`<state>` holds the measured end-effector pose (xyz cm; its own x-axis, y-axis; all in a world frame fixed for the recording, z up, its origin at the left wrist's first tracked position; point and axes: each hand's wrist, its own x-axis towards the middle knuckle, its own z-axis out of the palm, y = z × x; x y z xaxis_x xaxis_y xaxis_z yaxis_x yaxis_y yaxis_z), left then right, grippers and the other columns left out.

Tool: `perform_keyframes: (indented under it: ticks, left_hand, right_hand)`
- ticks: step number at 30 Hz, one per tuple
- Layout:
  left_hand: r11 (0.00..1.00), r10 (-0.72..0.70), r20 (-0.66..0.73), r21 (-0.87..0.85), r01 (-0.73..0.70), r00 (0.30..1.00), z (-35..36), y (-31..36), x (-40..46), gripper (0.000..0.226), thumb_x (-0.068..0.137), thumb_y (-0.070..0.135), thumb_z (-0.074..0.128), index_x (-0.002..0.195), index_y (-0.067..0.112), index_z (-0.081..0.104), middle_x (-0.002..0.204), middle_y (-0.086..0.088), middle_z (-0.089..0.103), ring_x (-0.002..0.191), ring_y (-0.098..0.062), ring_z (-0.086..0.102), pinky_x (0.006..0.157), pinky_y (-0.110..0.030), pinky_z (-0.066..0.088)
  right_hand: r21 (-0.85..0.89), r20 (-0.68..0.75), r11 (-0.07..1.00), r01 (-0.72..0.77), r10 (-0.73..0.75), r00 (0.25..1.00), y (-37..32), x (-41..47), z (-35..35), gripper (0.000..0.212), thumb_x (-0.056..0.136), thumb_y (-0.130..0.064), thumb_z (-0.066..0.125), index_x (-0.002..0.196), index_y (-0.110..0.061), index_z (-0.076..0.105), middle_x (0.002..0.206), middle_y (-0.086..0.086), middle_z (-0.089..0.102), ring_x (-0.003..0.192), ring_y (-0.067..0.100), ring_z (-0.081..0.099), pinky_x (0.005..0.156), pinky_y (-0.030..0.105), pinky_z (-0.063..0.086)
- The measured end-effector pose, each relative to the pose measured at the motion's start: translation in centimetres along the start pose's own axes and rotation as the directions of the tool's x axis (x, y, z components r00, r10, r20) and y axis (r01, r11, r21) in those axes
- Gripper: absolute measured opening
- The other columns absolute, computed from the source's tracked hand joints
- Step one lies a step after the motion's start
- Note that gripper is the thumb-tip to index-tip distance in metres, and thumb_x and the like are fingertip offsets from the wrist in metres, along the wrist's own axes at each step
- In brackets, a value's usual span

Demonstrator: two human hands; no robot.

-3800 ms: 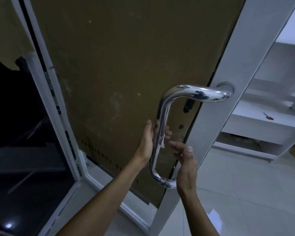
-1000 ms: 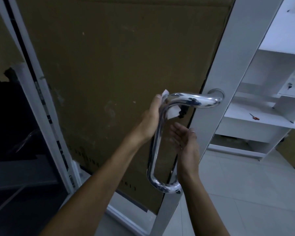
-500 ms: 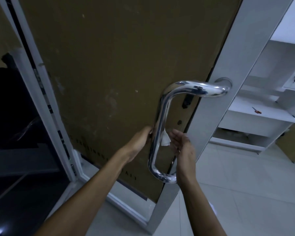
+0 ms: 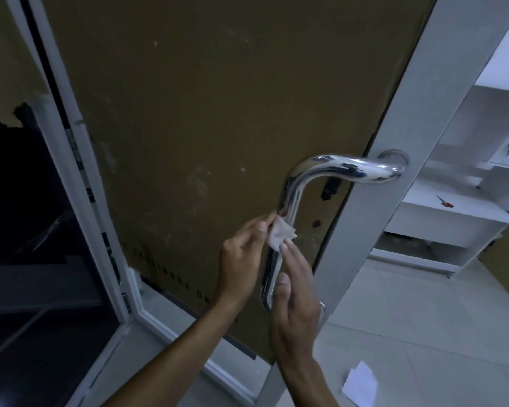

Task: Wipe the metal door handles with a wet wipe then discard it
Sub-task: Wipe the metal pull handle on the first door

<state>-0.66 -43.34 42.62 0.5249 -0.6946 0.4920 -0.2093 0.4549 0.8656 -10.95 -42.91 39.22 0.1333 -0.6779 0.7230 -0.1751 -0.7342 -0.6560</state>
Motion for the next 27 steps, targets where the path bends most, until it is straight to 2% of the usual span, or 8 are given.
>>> perform_keyframes:
  ticks: [3, 8, 11, 15, 19, 22, 24, 27]
  left_hand:
    - [1.000, 0.008, 0.030, -0.027, -0.007, 1.000, -0.4, 0.2, -0.4, 0.042, 0.101, 0.047, 0.033, 0.121, 0.031, 0.066, 0.125, 0.017, 0.064, 0.121, -0.002, 0.056, 0.093, -0.010, 0.043]
    - [0.994, -0.019, 0.100, -0.105, 0.030, 0.995, -0.9, 0.6, -0.4, 0.054, 0.102, 0.051, 0.021, 0.125, 0.028, 0.064, 0.130, 0.009, 0.063, 0.129, -0.010, 0.051, 0.108, -0.037, 0.040]
    - [0.989, -0.026, 0.152, -0.141, 0.048, 0.988, -1.5, 1.0, 0.2, 0.059, 0.101, 0.051, 0.019, 0.125, 0.023, 0.065, 0.128, 0.002, 0.064, 0.127, -0.017, 0.053, 0.108, -0.048, 0.037]
    - [0.976, -0.035, 0.072, -0.213, 0.050, 0.997, -2.3, 1.5, 1.1, 0.058, 0.100, 0.053, 0.022, 0.116, 0.022, 0.069, 0.119, -0.001, 0.069, 0.118, -0.019, 0.060, 0.101, -0.044, 0.044]
    - [0.960, -0.063, -0.010, -0.275, 0.057, 0.998, -2.9, 1.6, 1.8, 0.052, 0.101, 0.046, 0.024, 0.111, 0.023, 0.069, 0.117, -0.002, 0.069, 0.115, -0.019, 0.062, 0.097, -0.037, 0.046]
    - [0.954, -0.086, -0.011, -0.288, 0.079, 0.996, -3.0, 1.7, 1.9, 0.051, 0.100, 0.045, 0.024, 0.109, 0.024, 0.070, 0.116, -0.001, 0.070, 0.114, -0.018, 0.062, 0.094, -0.035, 0.046]
    - [0.956, -0.108, 0.028, -0.271, 0.112, 0.994, -3.0, 1.8, 1.9, 0.053, 0.099, 0.047, 0.024, 0.114, 0.022, 0.068, 0.118, 0.000, 0.069, 0.116, -0.016, 0.061, 0.097, -0.036, 0.045]
    - [0.940, -0.190, 0.154, -0.257, 0.225, 0.970, -2.7, 1.8, 2.0, 0.058, 0.098, 0.053, 0.023, 0.125, 0.020, 0.063, 0.125, 0.002, 0.066, 0.122, -0.012, 0.057, 0.105, -0.037, 0.041]
  right_hand:
    - [-0.018, 0.043, 0.999, -0.033, 0.034, 0.999, -0.5, -0.9, 0.8, 0.049, 0.104, -0.043, 0.023, 0.146, -0.021, 0.034, 0.156, -0.013, 0.029, 0.144, 0.006, 0.027, 0.115, 0.017, 0.023]
    - [0.029, 0.013, 0.982, -0.184, 0.184, 0.983, -1.1, 0.3, 2.5, 0.055, 0.101, -0.039, 0.025, 0.153, -0.024, 0.012, 0.161, -0.018, 0.006, 0.148, 0.003, 0.007, 0.116, 0.012, 0.009]
    - [0.075, 0.042, 0.966, -0.248, 0.246, 0.968, -1.6, 2.4, 3.3, 0.058, 0.101, -0.046, 0.024, 0.153, -0.032, 0.004, 0.159, -0.024, 0.002, 0.146, -0.005, 0.005, 0.116, 0.013, 0.012]
    - [0.096, 0.038, 0.950, -0.298, 0.296, 0.955, -2.3, 6.0, 3.5, 0.055, 0.100, -0.053, 0.026, 0.150, -0.043, 0.006, 0.157, -0.023, 0.015, 0.145, 0.000, 0.020, 0.117, 0.034, 0.027]
    - [0.138, 0.066, 0.964, -0.228, 0.221, 0.973, -3.5, 10.1, 2.4, 0.033, 0.102, -0.049, 0.029, 0.126, -0.071, 0.024, 0.128, -0.031, 0.049, 0.118, -0.013, 0.046, 0.099, 0.020, 0.041]
    - [0.173, 0.050, 0.964, -0.204, 0.198, 0.979, -3.1, 11.1, 2.1, 0.034, 0.102, -0.049, 0.028, 0.133, -0.043, 0.041, 0.123, -0.009, 0.059, 0.114, 0.005, 0.056, 0.098, 0.039, 0.048]
    - [0.126, 0.039, 0.981, -0.150, 0.146, 0.989, -2.5, 9.7, 2.5, 0.048, 0.101, -0.047, 0.030, 0.147, -0.030, 0.030, 0.140, -0.007, 0.049, 0.128, 0.007, 0.047, 0.107, 0.034, 0.040]
    - [-0.092, 0.048, 0.995, 0.035, -0.031, 0.998, -1.5, 6.4, 3.6, 0.064, 0.102, -0.045, 0.029, 0.155, -0.032, -0.005, 0.164, -0.010, -0.001, 0.150, 0.009, 0.006, 0.118, 0.019, 0.016]
